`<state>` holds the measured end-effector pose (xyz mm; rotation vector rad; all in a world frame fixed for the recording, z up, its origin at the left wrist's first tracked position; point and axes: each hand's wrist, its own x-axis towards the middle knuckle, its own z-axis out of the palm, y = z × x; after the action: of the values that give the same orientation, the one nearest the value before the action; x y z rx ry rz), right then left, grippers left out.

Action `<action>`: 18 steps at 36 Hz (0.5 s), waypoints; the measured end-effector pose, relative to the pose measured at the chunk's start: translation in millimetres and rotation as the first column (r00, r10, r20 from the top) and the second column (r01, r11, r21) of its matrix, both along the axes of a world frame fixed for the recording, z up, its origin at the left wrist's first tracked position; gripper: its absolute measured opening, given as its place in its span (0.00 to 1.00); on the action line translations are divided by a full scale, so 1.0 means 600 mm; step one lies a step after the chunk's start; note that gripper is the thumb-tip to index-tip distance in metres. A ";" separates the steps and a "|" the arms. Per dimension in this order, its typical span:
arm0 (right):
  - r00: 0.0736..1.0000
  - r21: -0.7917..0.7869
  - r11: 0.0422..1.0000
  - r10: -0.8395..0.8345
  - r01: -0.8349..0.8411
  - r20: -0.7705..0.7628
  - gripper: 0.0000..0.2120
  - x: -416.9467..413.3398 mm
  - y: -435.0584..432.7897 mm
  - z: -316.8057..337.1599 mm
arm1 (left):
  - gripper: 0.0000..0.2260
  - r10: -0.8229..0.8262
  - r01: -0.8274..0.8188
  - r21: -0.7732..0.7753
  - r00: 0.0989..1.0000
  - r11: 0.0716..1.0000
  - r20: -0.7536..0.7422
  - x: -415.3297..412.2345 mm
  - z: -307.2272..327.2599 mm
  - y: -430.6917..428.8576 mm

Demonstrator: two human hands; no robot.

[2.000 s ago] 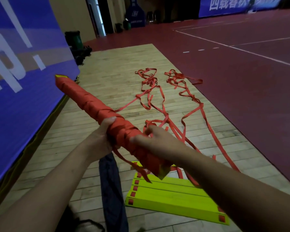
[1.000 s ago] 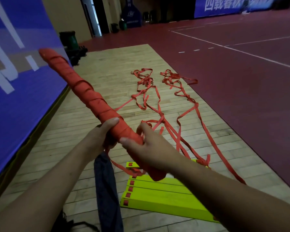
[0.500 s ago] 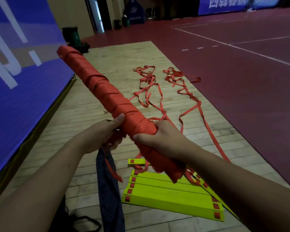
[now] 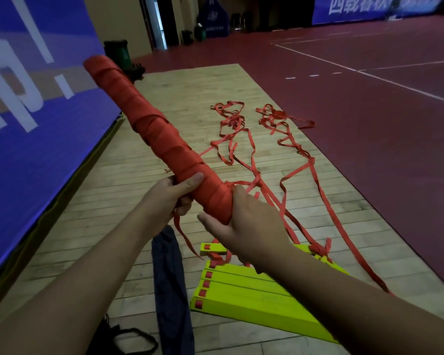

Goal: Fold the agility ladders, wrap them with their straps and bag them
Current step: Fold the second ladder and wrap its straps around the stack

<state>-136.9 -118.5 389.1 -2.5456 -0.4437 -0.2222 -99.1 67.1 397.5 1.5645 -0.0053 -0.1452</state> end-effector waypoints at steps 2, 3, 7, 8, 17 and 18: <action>0.966 0.297 0.954 0.123 -0.052 -0.227 0.26 0.016 -0.011 0.012 | 0.27 -0.052 0.052 -0.090 0.999 0.995 0.006 0.000 0.000 0.018; 0.929 0.437 0.899 0.184 -0.027 -0.321 0.29 0.024 -0.017 0.021 | 0.30 -0.087 0.088 -0.121 0.996 0.989 0.016 -0.001 0.001 0.023; 0.581 0.732 0.667 0.546 0.134 -0.604 0.31 0.030 -0.035 0.040 | 0.35 -0.240 0.246 -0.100 0.968 0.964 0.067 -0.011 0.005 0.020; 0.472 0.762 0.630 0.631 0.153 -0.616 0.27 0.025 -0.036 0.042 | 0.37 -0.259 0.266 -0.082 0.963 0.961 0.078 -0.015 0.006 0.016; 0.874 0.585 0.808 0.327 -0.062 -0.359 0.14 0.010 -0.003 0.034 | 0.42 -0.270 0.263 0.158 0.962 0.952 0.024 -0.011 0.022 0.037; 0.899 0.540 0.839 0.287 -0.069 -0.331 0.15 0.012 -0.004 0.033 | 0.40 -0.268 0.265 0.140 0.964 0.954 0.000 -0.011 0.023 0.035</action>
<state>-129.8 -120.7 408.8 -1.9285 -0.3954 0.2293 -105.4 87.9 411.5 1.6996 -0.2262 -0.3499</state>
